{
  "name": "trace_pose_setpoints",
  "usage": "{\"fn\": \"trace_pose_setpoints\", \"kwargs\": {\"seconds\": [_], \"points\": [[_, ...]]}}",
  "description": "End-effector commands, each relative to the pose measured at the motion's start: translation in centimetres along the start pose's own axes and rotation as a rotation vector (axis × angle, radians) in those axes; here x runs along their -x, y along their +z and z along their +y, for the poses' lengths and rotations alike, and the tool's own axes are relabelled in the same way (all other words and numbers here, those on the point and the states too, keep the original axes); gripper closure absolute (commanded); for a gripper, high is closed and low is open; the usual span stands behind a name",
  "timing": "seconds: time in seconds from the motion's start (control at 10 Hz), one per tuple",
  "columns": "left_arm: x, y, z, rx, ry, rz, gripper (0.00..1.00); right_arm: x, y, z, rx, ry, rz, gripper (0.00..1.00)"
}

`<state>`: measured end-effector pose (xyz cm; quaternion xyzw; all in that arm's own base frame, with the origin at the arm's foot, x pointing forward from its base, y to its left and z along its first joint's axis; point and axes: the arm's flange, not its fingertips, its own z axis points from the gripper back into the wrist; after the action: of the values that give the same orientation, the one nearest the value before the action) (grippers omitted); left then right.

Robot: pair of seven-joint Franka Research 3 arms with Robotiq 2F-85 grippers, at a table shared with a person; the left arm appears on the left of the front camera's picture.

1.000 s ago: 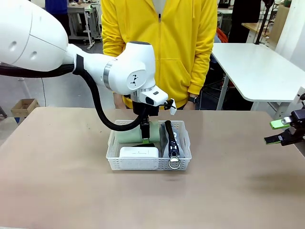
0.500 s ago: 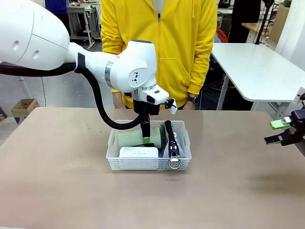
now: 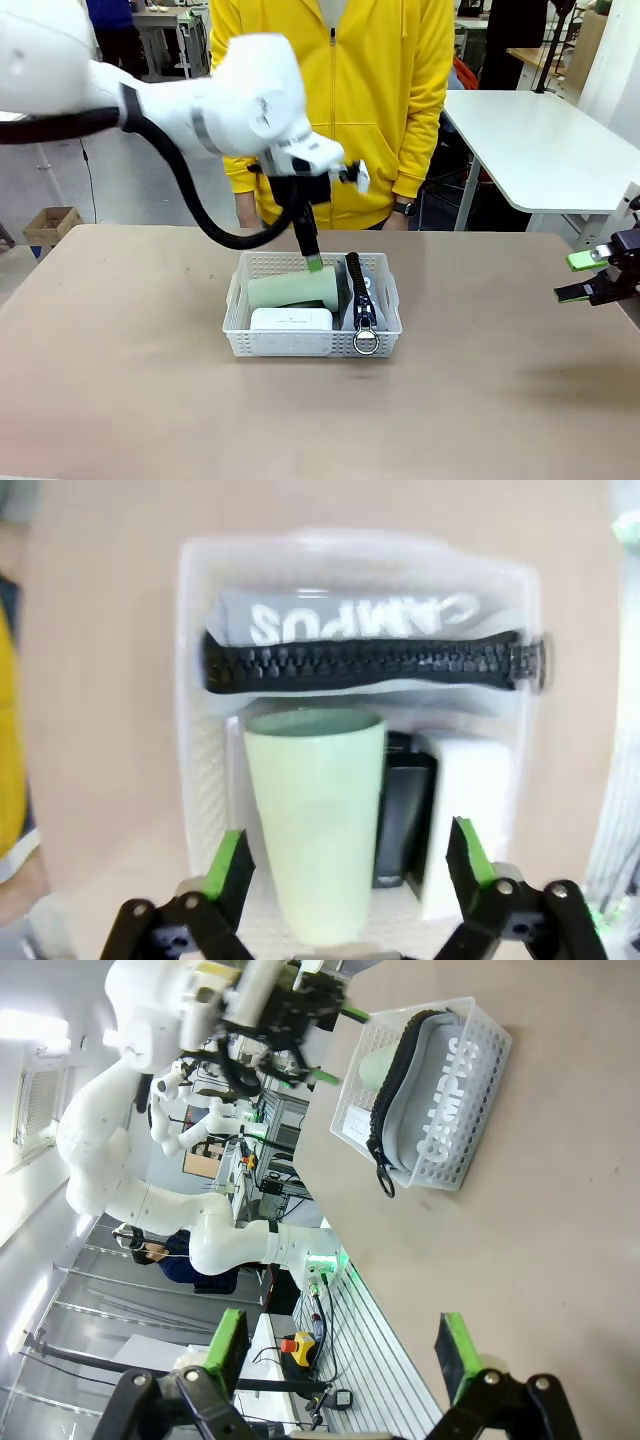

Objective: Efficiently arrange items inside the basket to fit them all.
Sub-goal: Pick up the Reusable plastic cup and place it inside the Organizing basket.

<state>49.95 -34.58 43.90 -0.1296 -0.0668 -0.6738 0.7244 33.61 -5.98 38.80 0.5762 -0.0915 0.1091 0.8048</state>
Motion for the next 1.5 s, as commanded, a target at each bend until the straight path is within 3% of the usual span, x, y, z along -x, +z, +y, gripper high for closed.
{"fn": "trace_pose_setpoints", "kwargs": {"seconds": [0.0, 0.4, 0.6, 0.9, 1.2, 1.3, 1.4], "points": [[6.9, 5.0, -3.7, 0.027, 0.013, -0.228, 0.00, -0.2, 0.2, 0.3, -0.008, 0.001, 0.000, 0.00], [18.8, 8.1, -8.3, 0.027, 0.229, -0.505, 0.00, -0.2, 0.2, 0.3, -0.008, 0.001, 0.000, 0.00], [27.0, 8.8, -12.0, 0.003, 0.409, -0.658, 0.00, -0.2, 0.2, 0.3, -0.008, 0.001, 0.000, 0.00], [39.4, 7.6, -16.0, 0.221, 0.574, -0.949, 0.00, -0.2, 0.2, 0.3, -0.008, 0.001, 0.000, 0.00], [44.3, 3.0, -14.7, 0.464, 0.628, -1.124, 0.00, -0.2, 0.2, 0.3, -0.008, 0.001, 0.000, 0.00], [42.8, 7.1, -16.7, 0.319, 0.610, -1.030, 0.00, -0.2, 0.2, 0.3, -0.008, 0.001, 0.000, 0.00], [42.8, 7.1, -16.7, 0.319, 0.610, -1.030, 0.00, -0.2, 0.2, 0.3, -0.008, 0.001, 0.000, 0.00]]}}
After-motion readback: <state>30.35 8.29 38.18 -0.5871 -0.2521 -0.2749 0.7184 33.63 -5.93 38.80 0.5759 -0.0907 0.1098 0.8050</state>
